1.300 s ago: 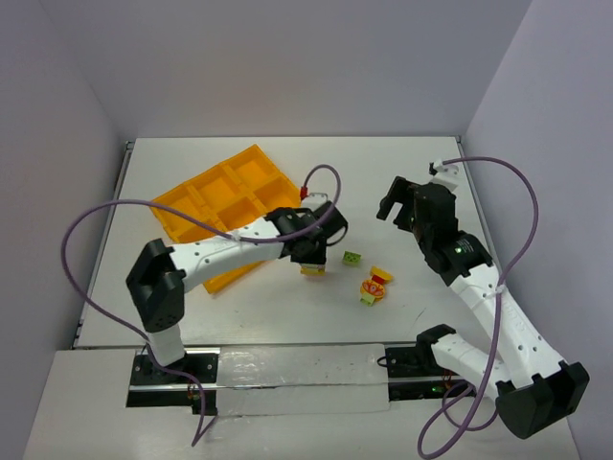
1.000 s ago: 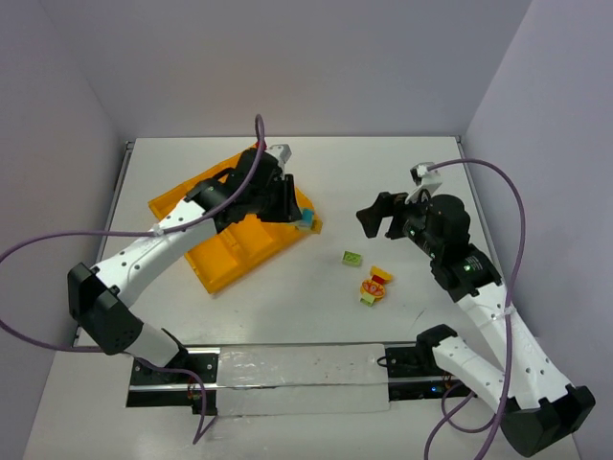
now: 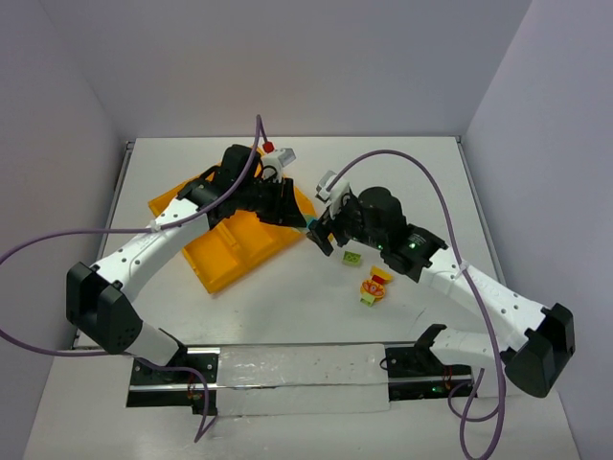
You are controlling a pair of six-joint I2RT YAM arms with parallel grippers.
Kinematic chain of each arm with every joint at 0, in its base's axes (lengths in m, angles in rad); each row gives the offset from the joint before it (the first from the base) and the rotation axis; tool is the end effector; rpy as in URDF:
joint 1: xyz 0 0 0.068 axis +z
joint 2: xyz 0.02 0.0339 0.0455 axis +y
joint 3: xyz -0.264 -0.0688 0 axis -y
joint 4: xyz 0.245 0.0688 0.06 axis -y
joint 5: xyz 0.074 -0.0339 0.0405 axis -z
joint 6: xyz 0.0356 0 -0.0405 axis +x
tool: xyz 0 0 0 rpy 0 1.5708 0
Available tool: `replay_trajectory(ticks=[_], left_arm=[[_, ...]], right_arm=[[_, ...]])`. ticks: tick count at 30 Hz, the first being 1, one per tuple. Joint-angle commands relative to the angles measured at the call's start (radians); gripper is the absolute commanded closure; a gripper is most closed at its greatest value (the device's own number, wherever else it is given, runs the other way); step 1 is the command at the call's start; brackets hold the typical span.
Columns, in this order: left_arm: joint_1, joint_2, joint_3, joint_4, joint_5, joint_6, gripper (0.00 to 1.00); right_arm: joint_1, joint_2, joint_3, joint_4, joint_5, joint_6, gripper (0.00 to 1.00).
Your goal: Sort the legos into containers by color
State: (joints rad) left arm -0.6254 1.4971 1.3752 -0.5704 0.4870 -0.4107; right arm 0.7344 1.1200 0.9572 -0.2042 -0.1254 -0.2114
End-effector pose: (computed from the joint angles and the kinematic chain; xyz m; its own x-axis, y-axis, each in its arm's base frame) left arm 0.2596 -0.2080 0.3392 -0.7976 0.1408 -0.5865 0.5355 0.6127 -0.5812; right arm 0.1889 0.1765 0.3314 -0.1027 -0.3732 -0.9220 -0.7907 0.5931 -0.1520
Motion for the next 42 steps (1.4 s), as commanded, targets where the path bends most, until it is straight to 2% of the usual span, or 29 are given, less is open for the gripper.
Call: replay_trajectory(ticks=[1, 7, 11, 15, 20, 22, 24, 26, 29, 30, 31, 33, 34, 42], left_arm=[[0.009, -0.018, 0.054, 0.036, 0.037, 0.005, 1.0], [0.009, -0.02, 0.051, 0.038, 0.041, 0.001, 1.0], [0.009, -0.023, 0.051, 0.039, 0.036, -0.005, 1.0], [0.01, -0.031, 0.05, 0.049, 0.041, -0.014, 1.0], [0.01, -0.036, 0.048, 0.048, 0.04, -0.011, 1.0], [0.01, -0.04, 0.05, 0.044, 0.036, -0.01, 1.0], [0.012, -0.043, 0.049, 0.049, 0.036, -0.009, 1.0], [0.014, -0.051, 0.044, 0.057, 0.035, -0.011, 1.0], [0.016, -0.055, 0.039, 0.065, 0.037, -0.014, 1.0], [0.016, -0.055, 0.037, 0.067, 0.036, -0.015, 1.0], [0.016, -0.055, 0.036, 0.066, 0.036, -0.016, 1.0], [0.018, -0.055, 0.038, 0.063, 0.033, -0.014, 1.0], [0.021, -0.058, 0.038, 0.063, 0.03, -0.014, 1.0], [0.086, -0.092, 0.005, 0.093, 0.058, -0.026, 1.0]], right_arm=[[0.011, 0.031, 0.035, 0.07, 0.041, -0.008, 0.17], [0.017, 0.061, 0.034, 0.089, 0.026, -0.003, 0.19], [0.023, 0.076, 0.031, 0.107, 0.004, 0.012, 0.28], [0.026, 0.085, 0.01, 0.16, 0.003, 0.036, 0.3], [0.028, 0.099, -0.007, 0.194, 0.006, 0.066, 0.44], [0.029, 0.104, -0.012, 0.199, 0.006, 0.075, 0.47], [0.03, 0.107, -0.018, 0.2, 0.006, 0.083, 0.47], [0.031, 0.113, -0.028, 0.2, 0.014, 0.093, 0.41], [0.034, 0.118, -0.037, 0.229, 0.026, 0.11, 0.38], [0.034, 0.118, -0.041, 0.237, 0.029, 0.113, 0.46], [0.034, 0.118, -0.052, 0.247, 0.038, 0.117, 0.64], [0.034, 0.113, -0.058, 0.255, 0.054, 0.129, 0.93], [0.034, 0.111, -0.062, 0.255, 0.071, 0.137, 0.99], [0.034, 0.033, -0.153, 0.294, 0.165, 0.165, 1.0]])
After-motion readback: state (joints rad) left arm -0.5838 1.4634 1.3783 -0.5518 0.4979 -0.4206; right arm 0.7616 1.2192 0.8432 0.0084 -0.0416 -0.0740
